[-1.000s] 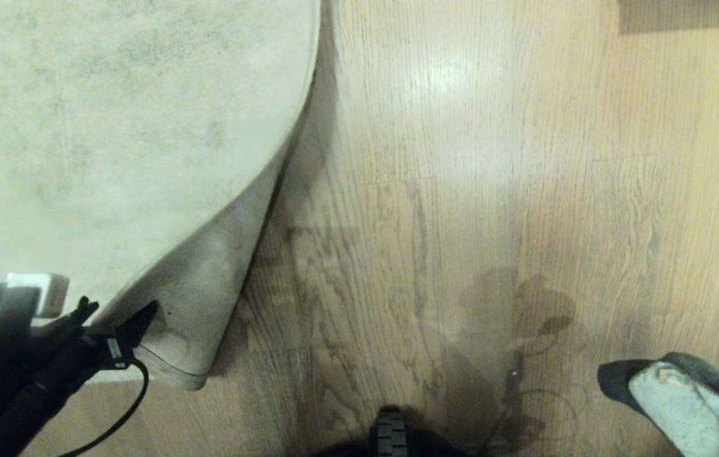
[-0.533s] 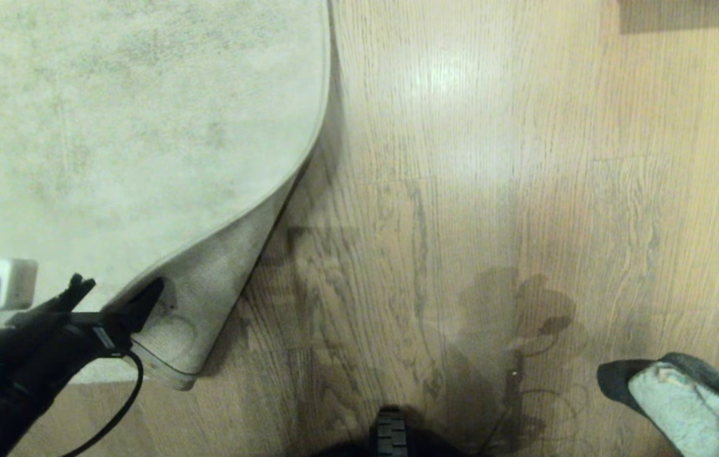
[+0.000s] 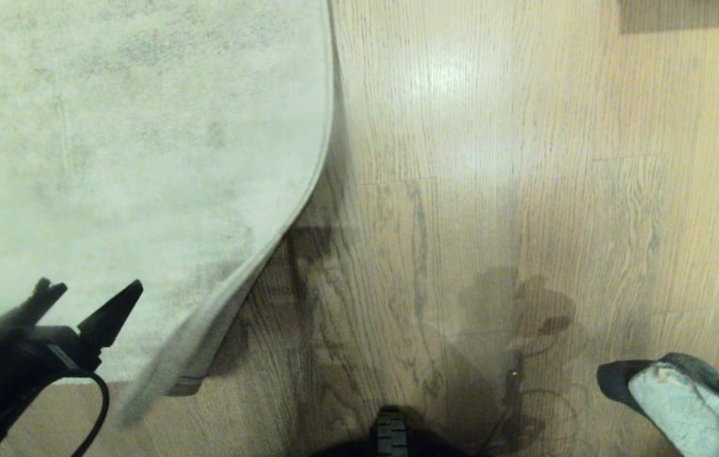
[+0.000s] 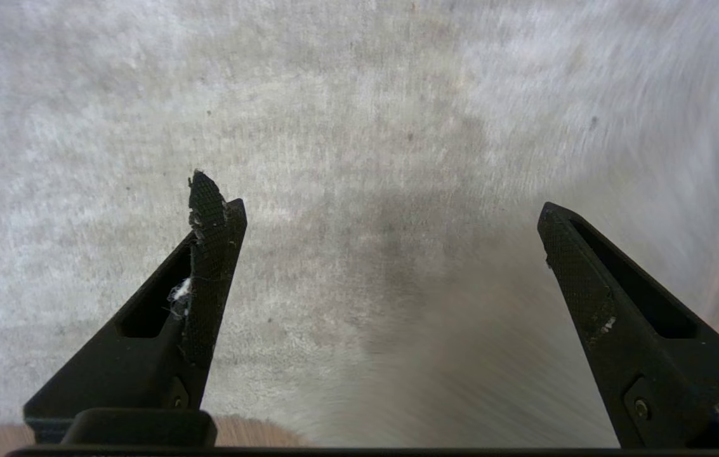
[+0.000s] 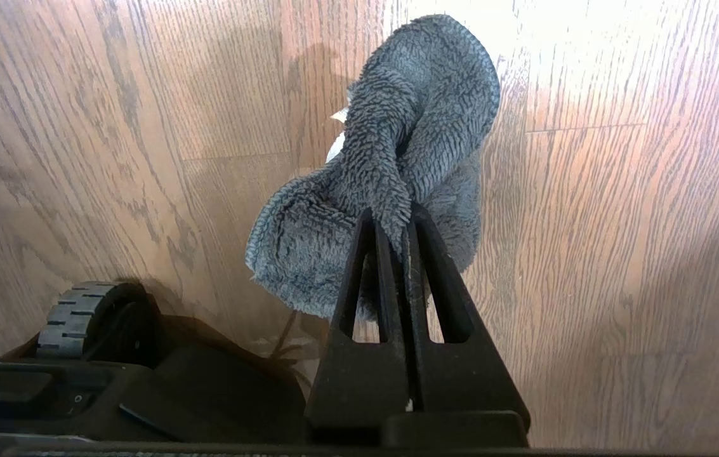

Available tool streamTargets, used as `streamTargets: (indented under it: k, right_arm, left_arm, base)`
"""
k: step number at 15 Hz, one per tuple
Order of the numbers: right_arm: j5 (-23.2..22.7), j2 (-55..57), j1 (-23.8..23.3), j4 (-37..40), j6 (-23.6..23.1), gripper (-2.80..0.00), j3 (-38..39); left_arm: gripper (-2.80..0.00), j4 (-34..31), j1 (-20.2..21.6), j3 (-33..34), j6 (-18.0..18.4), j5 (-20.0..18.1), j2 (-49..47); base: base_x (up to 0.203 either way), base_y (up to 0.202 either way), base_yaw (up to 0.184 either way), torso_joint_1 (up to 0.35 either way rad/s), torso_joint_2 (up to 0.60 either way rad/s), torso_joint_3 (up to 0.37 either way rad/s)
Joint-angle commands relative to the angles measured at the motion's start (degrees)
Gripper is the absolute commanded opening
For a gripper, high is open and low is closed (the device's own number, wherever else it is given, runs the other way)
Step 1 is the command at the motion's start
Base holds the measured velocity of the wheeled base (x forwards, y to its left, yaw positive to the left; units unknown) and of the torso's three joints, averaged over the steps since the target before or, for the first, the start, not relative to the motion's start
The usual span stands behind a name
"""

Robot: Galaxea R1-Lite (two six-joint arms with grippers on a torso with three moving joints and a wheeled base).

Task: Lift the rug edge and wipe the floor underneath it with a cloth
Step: Lay down the carpet

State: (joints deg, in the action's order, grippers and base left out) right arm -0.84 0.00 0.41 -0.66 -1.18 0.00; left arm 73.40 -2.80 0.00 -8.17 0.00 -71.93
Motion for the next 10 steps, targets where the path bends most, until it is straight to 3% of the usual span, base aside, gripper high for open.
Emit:
streamTargets:
  k: [1, 10]
  right_arm:
    - [0.0, 0.1, 0.0, 0.0, 0.0, -2.8, 0.0]
    - [0.0, 0.1, 0.0, 0.0, 0.0, -2.8, 0.0]
  left_arm:
    - [0.0, 0.0, -0.1, 0.0, -0.4, 0.0, 3.9]
    - [0.0, -4.1, 0.3, 0.0, -2.5, 1.0, 7.9]
  base:
    - [0.0, 0.0, 0.0, 0.0, 0.0, 0.0]
    - [0.0, 0.0, 0.0, 0.0, 0.0, 0.0]
